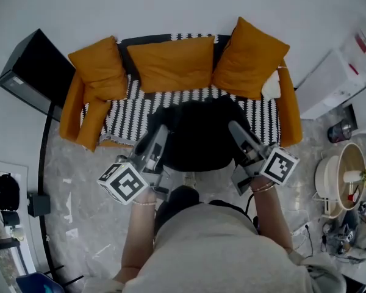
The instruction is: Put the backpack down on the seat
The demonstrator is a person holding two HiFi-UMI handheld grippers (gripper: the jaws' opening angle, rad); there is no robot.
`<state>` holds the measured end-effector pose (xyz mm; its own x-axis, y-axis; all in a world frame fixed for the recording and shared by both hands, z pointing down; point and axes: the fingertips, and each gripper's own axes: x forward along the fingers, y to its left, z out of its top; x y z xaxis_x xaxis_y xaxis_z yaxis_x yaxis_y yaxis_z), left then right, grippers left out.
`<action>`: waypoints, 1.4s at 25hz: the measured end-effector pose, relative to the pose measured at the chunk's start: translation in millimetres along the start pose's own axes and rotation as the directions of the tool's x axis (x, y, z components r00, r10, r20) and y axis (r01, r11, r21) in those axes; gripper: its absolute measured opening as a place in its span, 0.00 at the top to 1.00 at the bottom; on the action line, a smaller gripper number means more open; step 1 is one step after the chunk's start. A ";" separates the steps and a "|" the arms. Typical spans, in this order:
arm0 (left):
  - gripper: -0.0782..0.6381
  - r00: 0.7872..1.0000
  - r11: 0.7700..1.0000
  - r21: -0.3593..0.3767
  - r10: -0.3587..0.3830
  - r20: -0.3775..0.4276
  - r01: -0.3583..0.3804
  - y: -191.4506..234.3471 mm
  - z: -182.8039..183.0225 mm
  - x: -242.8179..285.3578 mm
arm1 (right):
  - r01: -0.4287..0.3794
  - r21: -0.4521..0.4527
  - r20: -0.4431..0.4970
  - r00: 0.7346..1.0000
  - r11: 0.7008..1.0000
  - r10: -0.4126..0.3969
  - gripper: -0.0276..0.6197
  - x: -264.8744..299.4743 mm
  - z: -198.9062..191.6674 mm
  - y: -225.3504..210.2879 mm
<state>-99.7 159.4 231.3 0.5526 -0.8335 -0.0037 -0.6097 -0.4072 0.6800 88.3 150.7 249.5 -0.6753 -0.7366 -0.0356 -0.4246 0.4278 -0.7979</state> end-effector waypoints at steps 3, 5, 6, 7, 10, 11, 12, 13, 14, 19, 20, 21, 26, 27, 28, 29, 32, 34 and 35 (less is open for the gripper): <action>0.80 1.000 1.000 0.007 -0.019 -0.006 0.019 18.6 30.0 25.9 | 0.005 -0.013 0.025 1.000 1.000 -0.005 0.85 32.9 15.2 -1.9; 0.80 0.999 0.999 0.013 -0.032 -0.016 0.032 29.1 45.9 41.6 | 0.005 -0.024 0.041 0.999 1.000 -0.004 0.85 51.9 26.0 -4.8; 0.80 0.999 0.999 0.016 -0.038 -0.023 0.038 35.5 52.4 50.5 | 0.009 -0.026 0.051 0.999 1.000 -0.008 0.85 61.8 31.0 -8.6; 0.80 0.999 0.999 0.018 -0.042 -0.031 0.043 43.5 58.6 59.8 | 0.015 -0.026 0.059 0.998 1.000 -0.014 0.85 72.9 35.2 -13.6; 0.80 0.997 0.999 0.015 -0.048 -0.055 0.049 63.5 70.2 79.2 | 0.037 -0.022 0.067 0.997 0.999 -0.035 0.85 99.9 40.2 -24.7; 0.80 0.997 0.999 0.012 -0.049 -0.062 0.050 66.1 70.7 81.1 | 0.044 -0.022 0.064 0.997 0.999 -0.043 0.85 103.6 39.6 -25.5; 0.80 0.996 0.999 0.008 -0.050 -0.067 0.051 68.9 71.5 82.6 | 0.051 -0.021 0.062 0.997 0.998 -0.049 0.85 107.4 38.9 -25.8; 0.80 0.996 0.999 0.003 -0.053 -0.069 0.053 72.6 73.5 84.7 | 0.056 -0.018 0.060 0.997 0.998 -0.055 0.85 112.2 38.4 -26.2; 0.80 0.996 0.998 -0.005 -0.057 -0.065 0.057 76.7 75.9 87.1 | 0.060 -0.016 0.060 0.996 0.998 -0.059 0.85 116.9 38.1 -27.0; 0.80 0.997 0.999 -0.028 -0.041 -0.072 0.039 86.4 79.7 90.5 | 0.079 0.003 0.065 0.995 0.997 -0.079 0.85 121.5 36.5 -33.0; 0.80 0.996 0.999 -0.032 -0.043 -0.074 0.041 88.5 81.2 91.0 | 0.082 0.008 0.065 0.994 0.997 -0.083 0.85 123.2 35.7 -33.6; 0.80 0.996 0.998 -0.033 -0.046 -0.074 0.044 90.9 83.2 91.6 | 0.082 0.010 0.066 0.994 0.997 -0.083 0.85 125.8 35.0 -33.3; 0.80 0.998 0.999 -0.046 -0.026 -0.064 0.023 101.6 83.1 102.3 | 0.078 0.001 0.052 0.996 0.997 -0.077 0.85 142.5 34.7 -35.9; 0.80 0.998 0.999 -0.053 -0.013 -0.065 0.009 104.0 80.6 103.0 | 0.083 0.002 0.041 0.996 0.997 -0.083 0.85 145.6 33.0 -37.6; 0.80 0.998 0.998 -0.060 -0.003 -0.066 -0.001 106.3 79.1 103.0 | 0.086 0.003 0.030 0.996 0.996 -0.086 0.85 148.8 31.4 -39.0; 0.80 0.998 0.998 -0.066 0.003 -0.065 -0.008 108.6 78.9 102.8 | 0.088 0.002 0.019 0.996 0.996 -0.088 0.85 152.1 30.2 -40.1; 0.80 0.999 0.997 -0.076 0.008 -0.052 -0.012 118.3 83.6 105.1 | 0.088 0.004 -0.003 0.996 0.996 -0.088 0.85 163.5 30.6 -46.5; 0.80 0.999 0.997 -0.081 0.014 -0.041 -0.017 126.3 88.2 112.4 | 0.081 0.008 -0.015 0.997 0.997 -0.081 0.85 173.8 34.7 -53.0; 0.80 0.999 0.996 -0.082 0.019 -0.039 -0.022 129.7 90.0 116.7 | 0.078 0.010 -0.022 0.997 0.997 -0.078 0.85 179.2 36.8 -56.1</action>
<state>-165.4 -24.4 253.1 0.5628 -0.8257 0.0376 -0.5729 -0.3569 0.7378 13.3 -24.6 265.8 -0.6536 -0.7558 0.0399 -0.4699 0.3639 -0.8042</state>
